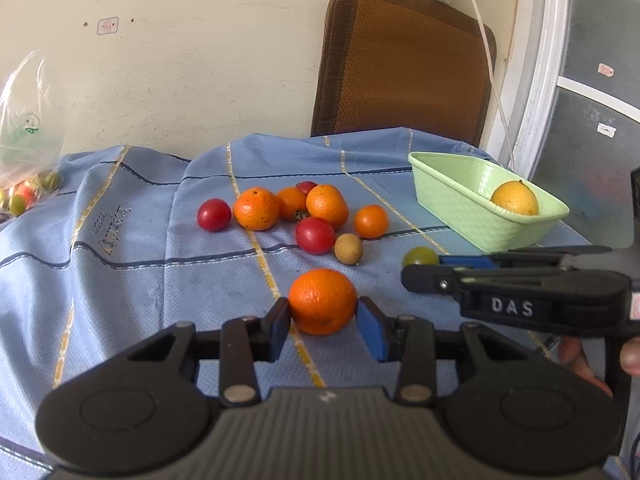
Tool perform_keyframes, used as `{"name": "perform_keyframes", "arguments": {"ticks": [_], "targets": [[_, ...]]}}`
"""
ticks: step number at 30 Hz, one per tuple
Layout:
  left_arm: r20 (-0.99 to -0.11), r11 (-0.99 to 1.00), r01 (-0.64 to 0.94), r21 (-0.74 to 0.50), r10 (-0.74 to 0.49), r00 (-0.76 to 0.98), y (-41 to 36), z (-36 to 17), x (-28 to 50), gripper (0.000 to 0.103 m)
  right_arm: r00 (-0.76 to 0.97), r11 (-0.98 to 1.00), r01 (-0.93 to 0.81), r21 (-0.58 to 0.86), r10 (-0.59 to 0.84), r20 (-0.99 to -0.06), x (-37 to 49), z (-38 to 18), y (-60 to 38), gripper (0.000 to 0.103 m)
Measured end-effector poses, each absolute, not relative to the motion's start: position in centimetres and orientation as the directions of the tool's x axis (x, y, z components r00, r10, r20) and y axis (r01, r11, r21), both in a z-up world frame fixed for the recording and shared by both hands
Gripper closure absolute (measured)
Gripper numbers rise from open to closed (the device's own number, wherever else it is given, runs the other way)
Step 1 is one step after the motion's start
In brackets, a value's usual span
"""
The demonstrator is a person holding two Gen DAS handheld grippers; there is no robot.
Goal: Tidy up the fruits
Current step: 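Grasp a tangerine with the left gripper while the right grasps a green lime, then place the tangerine and lime into the green basket and open both grippers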
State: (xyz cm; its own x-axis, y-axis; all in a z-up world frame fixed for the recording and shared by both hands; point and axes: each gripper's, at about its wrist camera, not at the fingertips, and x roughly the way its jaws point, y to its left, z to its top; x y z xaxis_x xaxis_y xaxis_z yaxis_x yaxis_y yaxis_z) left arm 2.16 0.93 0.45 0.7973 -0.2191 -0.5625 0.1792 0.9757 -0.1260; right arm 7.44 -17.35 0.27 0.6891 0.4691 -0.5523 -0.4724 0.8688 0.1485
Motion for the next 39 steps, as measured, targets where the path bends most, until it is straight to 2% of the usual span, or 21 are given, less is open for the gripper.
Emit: {"name": "perform_keyframes", "arguments": {"ticks": [8,15,20,30,32,35,39], "targets": [[-0.562,0.931,0.307,-0.196,-0.363,0.743,-2.1,1.5,3.0,0.066,0.765,0.906,-0.396,0.149,0.415,-0.492,2.4,0.7,-21.7,0.075],[-0.492,0.877,0.425,-0.223,-0.478,0.728,-7.6,5.3,7.0,0.066,0.907,0.961,-0.250,0.116,0.274,-0.318,3.0,3.8,-26.2,0.075],[-0.517,0.868,0.447,-0.217,-0.491,0.701,-11.2,5.4,10.3,0.066,0.931,0.978,-0.185,0.096,0.205,-0.303,5.2,3.4,-27.9,0.074],[-0.549,0.868,0.462,-0.183,-0.480,0.684,-13.4,4.5,11.6,0.062,0.938,0.983,-0.174,0.050,0.181,-0.296,5.8,2.2,-28.1,0.072],[-0.533,0.868,0.462,-0.184,-0.483,0.695,-12.8,5.0,11.3,0.058,0.939,0.983,-0.174,0.050,0.181,-0.292,5.6,2.2,-28.1,0.072],[-0.484,0.879,0.439,-0.185,-0.471,0.738,-10.2,6.6,10.5,0.058,0.941,0.985,-0.163,0.056,0.172,-0.293,5.7,2.3,-28.2,0.071],[-0.402,0.921,0.320,-0.223,-0.386,0.830,-3.3,8.9,9.4,0.058,0.947,0.983,-0.164,0.087,0.182,-0.263,4.9,3.1,-28.2,0.072]]}}
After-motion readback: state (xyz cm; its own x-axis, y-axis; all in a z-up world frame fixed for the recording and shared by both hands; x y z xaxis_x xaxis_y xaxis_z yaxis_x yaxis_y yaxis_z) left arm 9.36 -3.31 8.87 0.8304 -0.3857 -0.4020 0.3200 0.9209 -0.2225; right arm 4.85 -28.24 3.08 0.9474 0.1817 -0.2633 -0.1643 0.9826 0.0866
